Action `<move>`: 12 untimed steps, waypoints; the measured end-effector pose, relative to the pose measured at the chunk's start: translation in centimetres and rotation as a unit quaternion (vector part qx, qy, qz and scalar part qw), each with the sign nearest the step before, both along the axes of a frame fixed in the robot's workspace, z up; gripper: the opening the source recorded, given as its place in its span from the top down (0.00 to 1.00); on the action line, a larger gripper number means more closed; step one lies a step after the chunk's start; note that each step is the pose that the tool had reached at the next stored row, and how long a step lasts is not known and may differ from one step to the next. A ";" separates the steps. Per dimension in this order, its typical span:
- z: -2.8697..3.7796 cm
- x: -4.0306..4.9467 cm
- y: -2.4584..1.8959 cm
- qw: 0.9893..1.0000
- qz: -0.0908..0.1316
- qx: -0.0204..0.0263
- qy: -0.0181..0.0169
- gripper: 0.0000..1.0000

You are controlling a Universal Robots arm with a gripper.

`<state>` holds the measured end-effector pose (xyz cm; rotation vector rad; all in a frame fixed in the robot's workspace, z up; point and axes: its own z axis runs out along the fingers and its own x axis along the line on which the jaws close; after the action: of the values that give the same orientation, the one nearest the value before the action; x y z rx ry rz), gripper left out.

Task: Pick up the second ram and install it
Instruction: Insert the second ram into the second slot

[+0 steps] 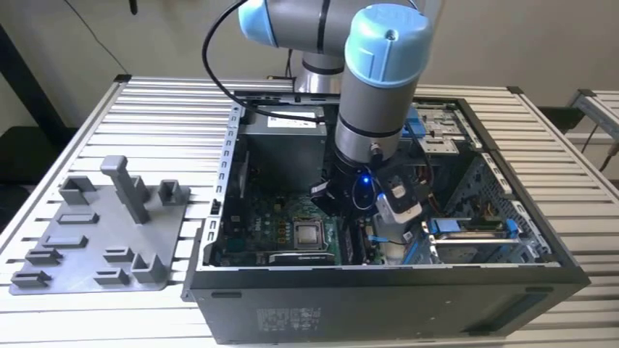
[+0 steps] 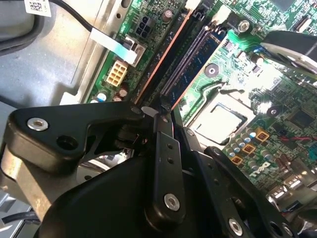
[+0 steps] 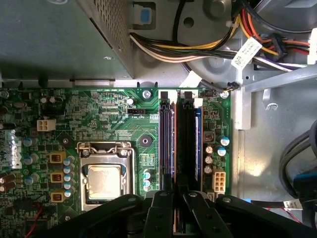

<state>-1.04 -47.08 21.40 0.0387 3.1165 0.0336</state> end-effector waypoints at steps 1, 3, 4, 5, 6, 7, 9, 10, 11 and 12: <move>-0.02 0.00 0.00 1.000 0.001 0.000 0.000 0.85; -0.04 0.00 0.00 1.000 0.002 0.001 0.000 0.85; -0.07 0.00 0.00 1.000 0.002 0.001 0.000 0.85; -0.15 0.00 0.00 1.000 0.002 0.001 0.000 0.85; -0.28 0.00 0.00 1.000 0.002 0.001 0.000 0.85; -0.43 0.01 0.00 1.000 0.002 0.001 0.000 0.85; -0.59 0.00 0.00 1.000 0.002 0.001 0.001 0.85; -0.59 0.00 0.00 1.000 0.002 0.001 0.001 0.85; -0.60 0.00 0.00 1.000 0.002 0.001 0.001 0.85; -0.62 0.01 0.00 1.000 0.002 0.001 0.001 0.85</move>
<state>-1.03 -47.08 20.78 0.0323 3.1177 0.0361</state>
